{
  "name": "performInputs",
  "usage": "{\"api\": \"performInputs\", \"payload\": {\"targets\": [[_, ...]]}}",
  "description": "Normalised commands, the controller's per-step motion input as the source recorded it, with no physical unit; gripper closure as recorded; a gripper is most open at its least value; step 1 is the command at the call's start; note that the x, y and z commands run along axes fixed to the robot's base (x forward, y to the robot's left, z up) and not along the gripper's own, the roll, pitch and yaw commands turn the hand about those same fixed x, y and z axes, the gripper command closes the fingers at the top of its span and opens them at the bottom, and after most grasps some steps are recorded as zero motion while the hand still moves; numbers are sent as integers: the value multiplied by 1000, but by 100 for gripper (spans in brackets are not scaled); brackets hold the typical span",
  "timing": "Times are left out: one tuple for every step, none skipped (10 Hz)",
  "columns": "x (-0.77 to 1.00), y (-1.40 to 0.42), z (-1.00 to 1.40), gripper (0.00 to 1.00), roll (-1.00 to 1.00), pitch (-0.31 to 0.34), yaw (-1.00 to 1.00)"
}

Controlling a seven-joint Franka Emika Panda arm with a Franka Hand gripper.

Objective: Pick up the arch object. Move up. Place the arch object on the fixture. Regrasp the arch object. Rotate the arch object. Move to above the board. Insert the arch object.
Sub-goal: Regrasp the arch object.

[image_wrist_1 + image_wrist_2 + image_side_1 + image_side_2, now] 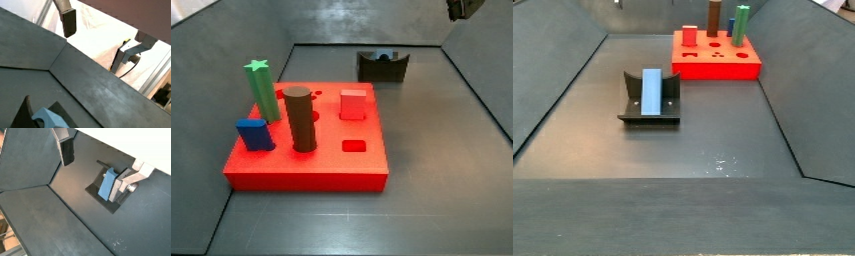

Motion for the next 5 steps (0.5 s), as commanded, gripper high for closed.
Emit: {"api": "performInputs", "payload": {"targets": [[75, -24, -5, 0, 217, 74, 175], [29, 74, -1000, 0, 207, 2, 155], [33, 72, -1000, 0, 195, -17, 149], [46, 65, -1000, 0, 156, -56, 123], [54, 61, -1000, 0, 114, -75, 101]]}}
